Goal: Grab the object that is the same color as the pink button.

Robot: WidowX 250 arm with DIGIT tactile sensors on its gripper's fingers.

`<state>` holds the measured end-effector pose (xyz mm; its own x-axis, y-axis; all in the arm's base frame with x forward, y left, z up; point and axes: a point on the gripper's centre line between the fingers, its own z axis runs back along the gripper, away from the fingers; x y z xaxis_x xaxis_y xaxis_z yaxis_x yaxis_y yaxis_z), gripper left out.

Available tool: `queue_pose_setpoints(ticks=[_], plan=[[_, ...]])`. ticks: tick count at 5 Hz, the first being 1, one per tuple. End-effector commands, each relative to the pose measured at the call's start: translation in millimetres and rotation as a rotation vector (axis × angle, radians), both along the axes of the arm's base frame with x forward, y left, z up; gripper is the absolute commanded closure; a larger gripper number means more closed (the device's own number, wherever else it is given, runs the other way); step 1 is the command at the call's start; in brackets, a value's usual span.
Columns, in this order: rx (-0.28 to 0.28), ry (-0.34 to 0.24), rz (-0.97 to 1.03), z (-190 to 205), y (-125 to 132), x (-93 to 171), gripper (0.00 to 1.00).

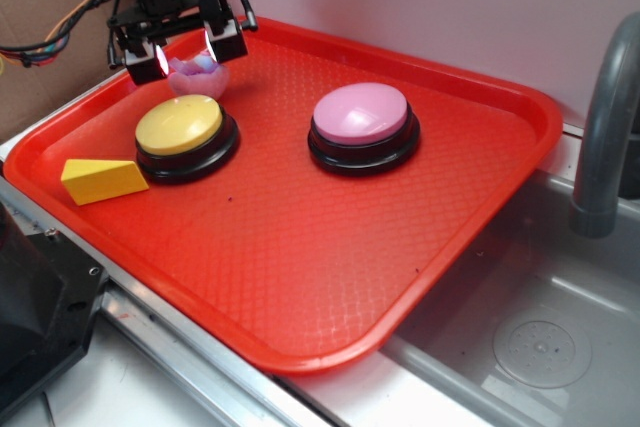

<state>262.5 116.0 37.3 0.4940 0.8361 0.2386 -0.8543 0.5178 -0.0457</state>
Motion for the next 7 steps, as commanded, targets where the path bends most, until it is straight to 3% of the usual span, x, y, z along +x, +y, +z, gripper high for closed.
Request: queue_pose_setpoints(ticks=[1,2,3,4,5,7], plan=[[-0.004,-0.050,0.035,-5,15,0,0.00],[-0.043,-0.058,0.022,-8,16,2,0.00],[-0.012,-0.056,0.031,-8,12,2,0.81],[-0.009,-0.071,-0.025,3,5,1,1.00],[0.037,-0.066,-0.096,23,-6,-1,1.00],[-0.009,0.032,-0.431,76,-39,-17,1.00]])
